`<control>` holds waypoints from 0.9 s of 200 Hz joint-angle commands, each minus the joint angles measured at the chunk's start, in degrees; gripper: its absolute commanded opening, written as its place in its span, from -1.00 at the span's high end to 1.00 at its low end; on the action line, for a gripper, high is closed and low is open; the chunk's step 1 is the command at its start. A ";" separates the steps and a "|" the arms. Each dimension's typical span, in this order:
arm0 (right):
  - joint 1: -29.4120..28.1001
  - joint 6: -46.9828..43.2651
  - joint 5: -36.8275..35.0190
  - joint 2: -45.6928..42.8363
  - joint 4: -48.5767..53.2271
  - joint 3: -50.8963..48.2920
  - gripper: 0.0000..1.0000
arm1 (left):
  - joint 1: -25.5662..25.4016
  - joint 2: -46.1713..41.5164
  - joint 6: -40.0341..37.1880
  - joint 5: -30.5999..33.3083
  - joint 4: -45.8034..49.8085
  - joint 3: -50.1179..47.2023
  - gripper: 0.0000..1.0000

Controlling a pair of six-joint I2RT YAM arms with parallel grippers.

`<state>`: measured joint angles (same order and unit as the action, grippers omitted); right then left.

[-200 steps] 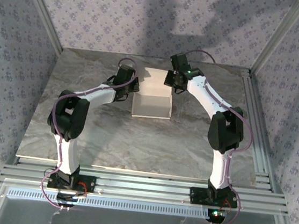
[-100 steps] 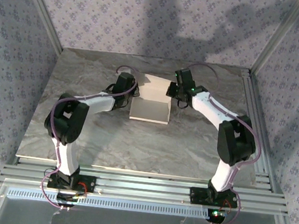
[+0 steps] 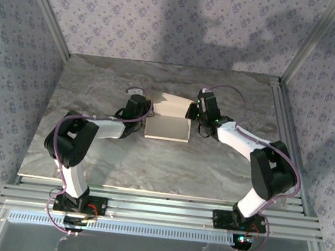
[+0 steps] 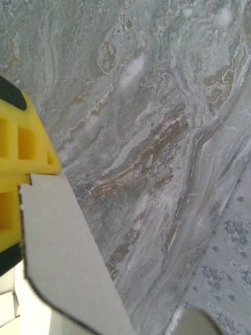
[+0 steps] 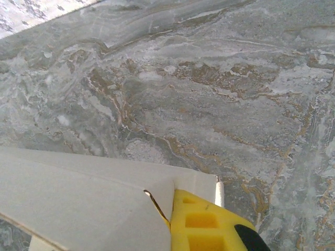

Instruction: Fold the paper box

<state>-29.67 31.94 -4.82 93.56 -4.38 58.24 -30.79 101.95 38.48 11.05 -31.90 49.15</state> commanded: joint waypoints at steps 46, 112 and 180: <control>-2.08 0.65 0.19 -4.25 -6.01 -9.36 1.00 | -2.65 -0.78 -1.28 -2.50 -12.90 -5.33 0.94; -2.56 -2.59 -1.09 -4.71 -12.02 -15.88 1.00 | -3.95 -1.64 -2.74 -3.39 -15.80 -11.27 0.92; -6.01 -5.25 -5.32 -5.58 -13.10 -21.04 1.00 | -7.29 1.84 -6.10 -0.42 -25.34 -15.95 0.91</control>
<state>-32.82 28.14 -10.87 87.35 -22.37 40.10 -35.57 101.80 34.46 12.71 -53.39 34.61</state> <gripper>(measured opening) 0.048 0.046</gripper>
